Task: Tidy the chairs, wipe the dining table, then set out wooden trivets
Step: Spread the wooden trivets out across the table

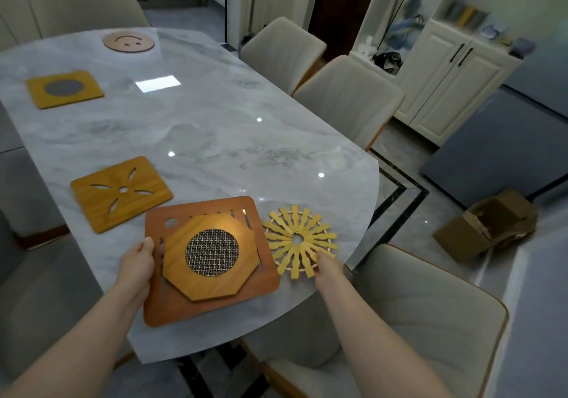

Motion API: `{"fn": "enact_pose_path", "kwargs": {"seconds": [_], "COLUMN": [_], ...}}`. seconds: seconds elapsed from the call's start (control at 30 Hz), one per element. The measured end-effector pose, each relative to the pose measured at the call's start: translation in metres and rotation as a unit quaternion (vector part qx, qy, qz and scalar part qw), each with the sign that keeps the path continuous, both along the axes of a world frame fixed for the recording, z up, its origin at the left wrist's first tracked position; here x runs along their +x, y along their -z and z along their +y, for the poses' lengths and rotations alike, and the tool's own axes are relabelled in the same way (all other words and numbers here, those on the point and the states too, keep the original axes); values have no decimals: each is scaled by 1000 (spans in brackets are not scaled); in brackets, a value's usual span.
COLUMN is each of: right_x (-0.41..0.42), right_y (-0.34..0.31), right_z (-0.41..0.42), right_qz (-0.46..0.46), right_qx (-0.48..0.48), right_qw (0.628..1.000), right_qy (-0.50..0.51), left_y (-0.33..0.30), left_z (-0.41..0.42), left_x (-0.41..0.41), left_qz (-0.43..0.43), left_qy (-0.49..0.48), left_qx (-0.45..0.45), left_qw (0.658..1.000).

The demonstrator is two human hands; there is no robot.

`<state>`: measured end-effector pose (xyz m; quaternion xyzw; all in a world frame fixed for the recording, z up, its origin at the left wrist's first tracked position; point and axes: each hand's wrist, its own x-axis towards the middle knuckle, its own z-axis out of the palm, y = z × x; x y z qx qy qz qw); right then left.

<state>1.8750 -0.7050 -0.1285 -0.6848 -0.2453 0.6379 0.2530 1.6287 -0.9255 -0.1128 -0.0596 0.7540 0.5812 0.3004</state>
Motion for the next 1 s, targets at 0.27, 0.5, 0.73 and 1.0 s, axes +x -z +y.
{"fn": "enact_pose_path", "kwargs": {"seconds": [0.27,0.5,0.73,1.0], "right_x": [-1,9,16,23], "right_y": [-4,-11,-13,-16], "right_z": [-5,-6,-13,-18], "right_qz": [-53,-37,-26,-163], "right_qx": [7,32,7,61], "right_qw": [997,997,996,939], "right_qy": [-63,-58,-86,-297], "left_y": [-1,-5,-5,-5], "left_z": [5,10,14,17], "left_x": [1,8,15,15], "left_qz": [-8,-10,-9,4], "left_qy": [12,25,45,50], "left_qx": [8,5,-2,-14], "left_qw": [1000,1000,999,999]}}
